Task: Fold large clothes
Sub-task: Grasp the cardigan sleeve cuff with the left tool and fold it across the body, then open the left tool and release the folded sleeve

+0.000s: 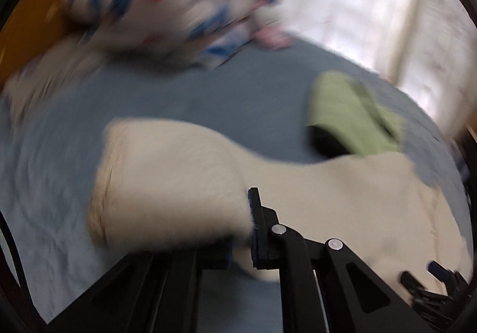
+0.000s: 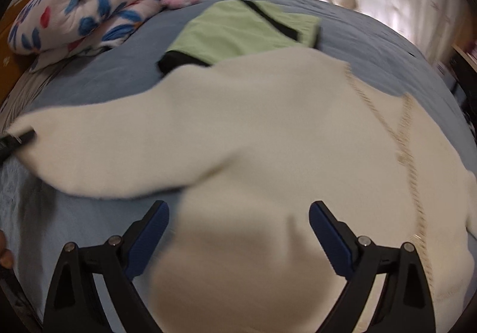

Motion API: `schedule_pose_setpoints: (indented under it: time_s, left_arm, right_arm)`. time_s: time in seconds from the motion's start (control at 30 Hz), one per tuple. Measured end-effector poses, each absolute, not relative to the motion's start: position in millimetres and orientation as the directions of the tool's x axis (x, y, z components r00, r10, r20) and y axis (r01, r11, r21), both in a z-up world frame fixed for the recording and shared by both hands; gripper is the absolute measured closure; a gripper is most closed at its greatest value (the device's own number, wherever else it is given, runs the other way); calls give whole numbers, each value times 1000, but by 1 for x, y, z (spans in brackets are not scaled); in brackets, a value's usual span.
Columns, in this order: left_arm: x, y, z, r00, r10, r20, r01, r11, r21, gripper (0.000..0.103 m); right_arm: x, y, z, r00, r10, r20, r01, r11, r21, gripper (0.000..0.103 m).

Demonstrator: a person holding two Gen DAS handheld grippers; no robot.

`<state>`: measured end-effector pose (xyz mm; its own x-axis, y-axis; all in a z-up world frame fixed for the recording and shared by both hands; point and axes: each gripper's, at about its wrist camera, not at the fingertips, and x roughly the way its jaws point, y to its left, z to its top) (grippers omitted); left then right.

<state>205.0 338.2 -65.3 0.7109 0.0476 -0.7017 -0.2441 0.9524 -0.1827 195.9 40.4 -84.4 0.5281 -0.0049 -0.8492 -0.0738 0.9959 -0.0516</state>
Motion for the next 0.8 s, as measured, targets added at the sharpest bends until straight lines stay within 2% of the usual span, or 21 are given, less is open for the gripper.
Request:
schedule_pose_setpoints:
  time_s: [0.2, 0.3, 0.37, 0.43, 0.5, 0.53, 0.57, 0.67, 0.8]
  left_arm:
    - [194, 204, -7, 767, -163, -621, 68, 982, -175, 96]
    - [191, 142, -13, 722, -283, -632, 193, 959, -208, 96]
    - [193, 102, -35, 661, -327, -675, 247, 945, -216, 96]
    - [202, 71, -60, 583, -363, -727, 288, 929, -233, 89]
    - [200, 52, -91, 480, -402, -780, 296, 911, -287, 64]
    - [201, 48, -102, 442, -411, -797, 287, 907, -308, 56]
    - [198, 47, -110, 417, -418, -807, 278, 904, -324, 44]
    - [194, 51, -119, 381, -438, -814, 246, 897, -367, 43]
    - [186, 69, -104, 435, -397, -808, 225, 917, -330, 42]
  right_arm:
    - [166, -47, -58, 578, -115, -808, 87, 993, -79, 8]
    - [150, -91, -55, 576, -153, -803, 155, 985, -76, 8]
    - [140, -118, -57, 567, -166, -807, 195, 979, -65, 7]
    - [132, -140, -61, 553, -165, -817, 221, 974, -48, 7]
    - [126, -155, -65, 543, -163, -824, 237, 971, -35, 7]
    - [124, -159, -67, 541, -161, -826, 241, 970, -32, 7]
    - [121, -166, -69, 536, -151, -830, 243, 970, -20, 7]
    - [117, -174, -72, 541, -105, -835, 228, 973, 26, 7]
    - [120, -165, -75, 556, -42, -830, 184, 980, 74, 8]
